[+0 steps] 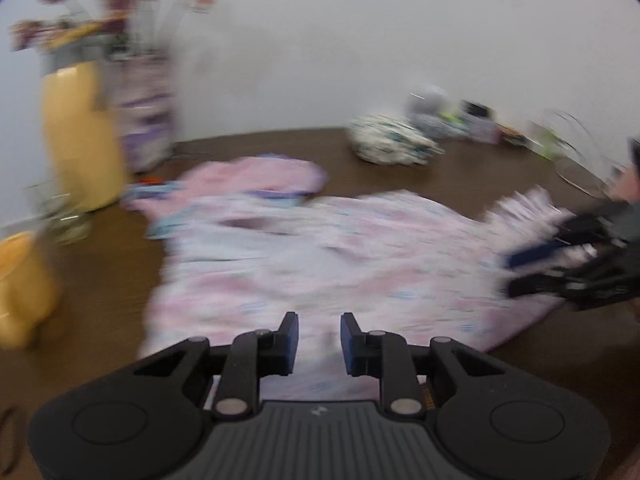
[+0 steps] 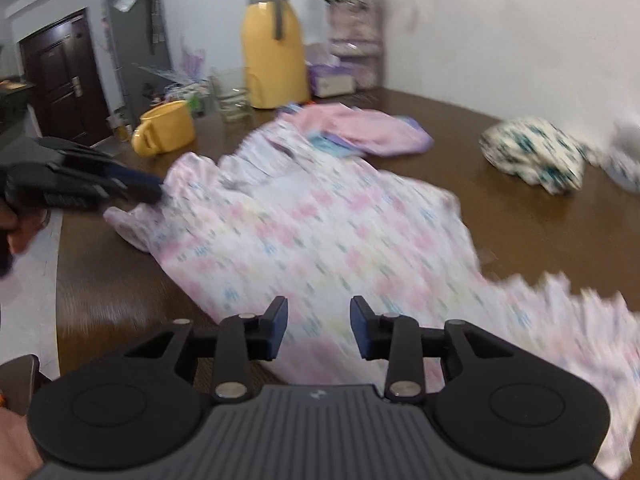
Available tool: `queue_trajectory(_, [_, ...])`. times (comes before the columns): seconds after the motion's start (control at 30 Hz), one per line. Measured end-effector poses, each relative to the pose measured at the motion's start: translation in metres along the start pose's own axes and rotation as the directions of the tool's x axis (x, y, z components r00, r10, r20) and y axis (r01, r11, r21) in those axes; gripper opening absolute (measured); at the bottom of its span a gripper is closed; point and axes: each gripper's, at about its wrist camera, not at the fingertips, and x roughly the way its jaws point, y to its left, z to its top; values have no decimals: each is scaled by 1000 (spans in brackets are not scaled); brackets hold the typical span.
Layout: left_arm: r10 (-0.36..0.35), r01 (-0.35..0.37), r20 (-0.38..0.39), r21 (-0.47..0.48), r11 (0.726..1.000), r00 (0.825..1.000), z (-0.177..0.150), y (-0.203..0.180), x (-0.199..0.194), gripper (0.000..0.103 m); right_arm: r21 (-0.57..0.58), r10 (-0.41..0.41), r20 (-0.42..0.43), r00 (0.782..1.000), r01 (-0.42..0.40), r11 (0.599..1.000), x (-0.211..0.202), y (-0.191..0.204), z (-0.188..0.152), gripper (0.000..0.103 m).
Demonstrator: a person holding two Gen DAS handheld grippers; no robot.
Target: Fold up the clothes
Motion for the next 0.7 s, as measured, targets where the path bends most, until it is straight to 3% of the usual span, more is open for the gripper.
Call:
queue_trajectory(0.13, [9, -8, -17, 55, 998, 1000, 2, -22, 40, 21, -30, -18, -3, 1000, 18, 999, 34, 6, 10, 35])
queue_trajectory(0.23, [36, -35, -28, 34, 999, 999, 2, -11, 56, 21, -21, -27, -23, 999, 27, 999, 52, 4, 10, 34])
queue_trajectory(0.5, [120, -124, -37, -111, 986, 992, -2, 59, 55, 15, -28, -49, -35, 998, 48, 998, 40, 0, -2, 34])
queue_trajectory(0.63, [125, -128, -33, -129, 983, 992, -4, 69, 52, 15, -49, -58, -30, 998, 56, 997, 41, 6, -2, 37])
queue_trajectory(0.7, [115, -113, 5, -136, 984, 993, -2, 63, 36, 17, -43, -49, -23, 999, 48, 998, 35, 6, -2, 38])
